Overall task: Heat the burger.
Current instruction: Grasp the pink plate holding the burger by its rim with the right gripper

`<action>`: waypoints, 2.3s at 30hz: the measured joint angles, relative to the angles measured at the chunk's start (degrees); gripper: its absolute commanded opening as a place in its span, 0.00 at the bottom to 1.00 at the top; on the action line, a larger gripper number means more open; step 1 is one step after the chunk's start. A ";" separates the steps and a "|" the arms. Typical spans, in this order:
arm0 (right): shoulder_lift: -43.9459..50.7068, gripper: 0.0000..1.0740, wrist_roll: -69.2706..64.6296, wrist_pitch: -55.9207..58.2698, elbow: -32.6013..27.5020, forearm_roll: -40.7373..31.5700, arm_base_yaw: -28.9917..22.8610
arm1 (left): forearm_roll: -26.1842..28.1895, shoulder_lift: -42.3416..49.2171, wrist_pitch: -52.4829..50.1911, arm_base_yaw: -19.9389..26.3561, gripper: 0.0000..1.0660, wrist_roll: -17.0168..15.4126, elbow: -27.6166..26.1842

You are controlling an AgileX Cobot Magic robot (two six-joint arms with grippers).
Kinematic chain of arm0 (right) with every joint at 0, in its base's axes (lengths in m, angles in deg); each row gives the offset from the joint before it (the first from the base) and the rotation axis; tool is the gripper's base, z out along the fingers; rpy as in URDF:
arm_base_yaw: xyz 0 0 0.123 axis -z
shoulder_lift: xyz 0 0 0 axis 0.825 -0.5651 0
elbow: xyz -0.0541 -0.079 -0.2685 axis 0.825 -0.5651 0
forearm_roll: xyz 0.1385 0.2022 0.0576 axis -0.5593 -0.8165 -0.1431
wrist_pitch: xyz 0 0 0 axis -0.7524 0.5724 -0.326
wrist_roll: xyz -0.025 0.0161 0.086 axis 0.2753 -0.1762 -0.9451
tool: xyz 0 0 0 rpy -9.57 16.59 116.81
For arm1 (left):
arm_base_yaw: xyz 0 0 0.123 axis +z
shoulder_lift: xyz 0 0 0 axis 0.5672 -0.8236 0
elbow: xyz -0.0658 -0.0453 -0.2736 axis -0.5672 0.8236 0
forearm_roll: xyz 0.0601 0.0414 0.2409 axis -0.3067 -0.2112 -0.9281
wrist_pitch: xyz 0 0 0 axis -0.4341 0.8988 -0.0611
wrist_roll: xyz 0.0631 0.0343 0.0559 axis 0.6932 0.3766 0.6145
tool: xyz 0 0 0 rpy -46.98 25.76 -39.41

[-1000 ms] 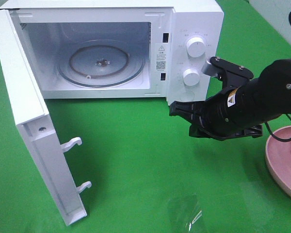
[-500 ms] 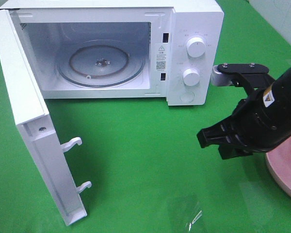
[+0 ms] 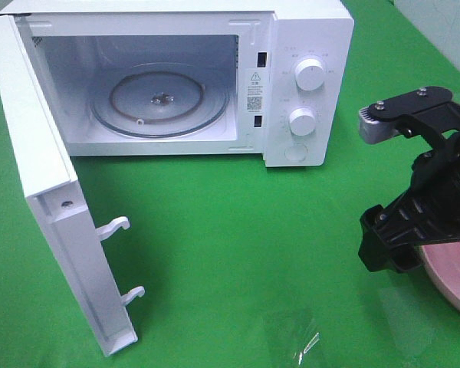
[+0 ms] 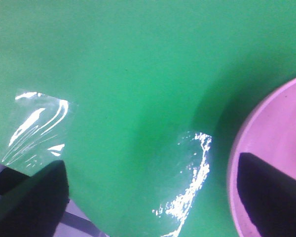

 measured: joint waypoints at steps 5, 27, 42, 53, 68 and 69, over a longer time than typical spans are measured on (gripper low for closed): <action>0.00 0.91 0.74 0.86 -0.11 0.17 4.01 | 0.00 0.00 0.00 0.00 0.92 0.00 0.00; -6.53 0.86 3.38 -4.98 -4.35 -0.23 16.56 | 0.00 0.00 0.00 0.00 0.92 0.00 0.00; -19.19 0.81 3.90 -14.78 -4.35 -0.69 16.79 | 0.00 0.00 0.00 0.00 0.92 0.00 0.00; -23.20 0.78 3.90 -18.91 -4.30 -0.92 17.07 | 0.00 0.00 0.00 0.00 0.92 0.00 0.00; -23.66 0.39 1.15 -17.82 -4.30 3.72 17.07 | 0.00 0.00 0.00 0.00 0.92 0.00 0.00; -23.66 0.39 1.15 -17.82 -4.30 3.72 17.07 | 0.00 0.00 0.00 0.00 0.92 0.00 0.00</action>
